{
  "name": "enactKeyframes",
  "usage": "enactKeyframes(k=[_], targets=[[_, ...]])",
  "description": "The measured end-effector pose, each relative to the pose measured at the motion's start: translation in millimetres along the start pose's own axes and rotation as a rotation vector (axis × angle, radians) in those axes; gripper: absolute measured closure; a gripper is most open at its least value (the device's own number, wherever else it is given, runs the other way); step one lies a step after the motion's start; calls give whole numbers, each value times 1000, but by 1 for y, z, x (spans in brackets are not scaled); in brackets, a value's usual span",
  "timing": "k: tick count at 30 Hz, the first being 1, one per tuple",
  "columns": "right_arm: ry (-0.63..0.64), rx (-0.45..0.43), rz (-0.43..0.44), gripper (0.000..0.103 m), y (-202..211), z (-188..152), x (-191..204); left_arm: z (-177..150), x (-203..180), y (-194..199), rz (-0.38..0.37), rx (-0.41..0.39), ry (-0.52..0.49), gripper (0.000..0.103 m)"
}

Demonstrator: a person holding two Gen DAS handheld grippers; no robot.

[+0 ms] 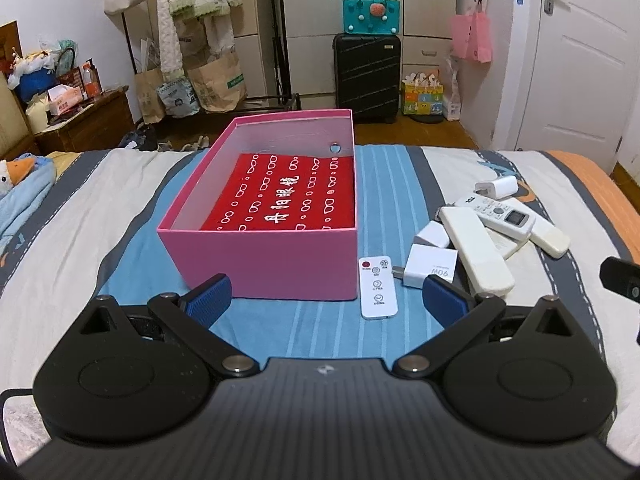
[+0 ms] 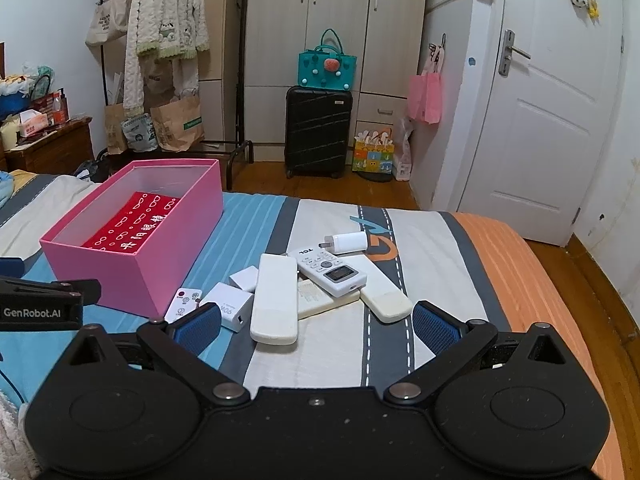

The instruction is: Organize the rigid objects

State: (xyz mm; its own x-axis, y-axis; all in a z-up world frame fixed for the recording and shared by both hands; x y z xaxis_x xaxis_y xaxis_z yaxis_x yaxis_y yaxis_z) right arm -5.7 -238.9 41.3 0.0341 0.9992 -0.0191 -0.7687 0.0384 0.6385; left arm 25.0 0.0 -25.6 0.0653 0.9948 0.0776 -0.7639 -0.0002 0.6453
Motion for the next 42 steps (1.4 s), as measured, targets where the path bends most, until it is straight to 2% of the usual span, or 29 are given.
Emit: enactKeyframes(k=[14, 22, 37, 42], targets=[[-22, -32, 8, 0, 0, -3, -7, -2, 2, 1, -15, -40, 28, 0], [-14, -56, 39, 0, 1, -2, -3, -6, 3, -2, 27, -58, 10, 0], [-19, -66, 48, 0, 1, -4, -3, -8, 8, 1, 0, -70, 25, 0], [-25, -66, 59, 0, 1, -7, -4, -6, 5, 9, -6, -116, 24, 0]])
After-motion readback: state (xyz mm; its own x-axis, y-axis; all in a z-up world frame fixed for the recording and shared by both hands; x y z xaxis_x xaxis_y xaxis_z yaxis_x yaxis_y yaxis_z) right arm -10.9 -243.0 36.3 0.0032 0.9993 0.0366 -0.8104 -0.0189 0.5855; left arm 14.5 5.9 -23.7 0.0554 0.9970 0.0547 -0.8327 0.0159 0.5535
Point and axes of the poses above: each gripper's, at about its wrist camera, not at the fingertips, and y roughly against the way its jaws point, x to its left, z to its top, the point moved 3 cm from there along -y, roughly the way its jaws point, and after that the axes turned 3 degrees about -y, right-handed, at the moved point
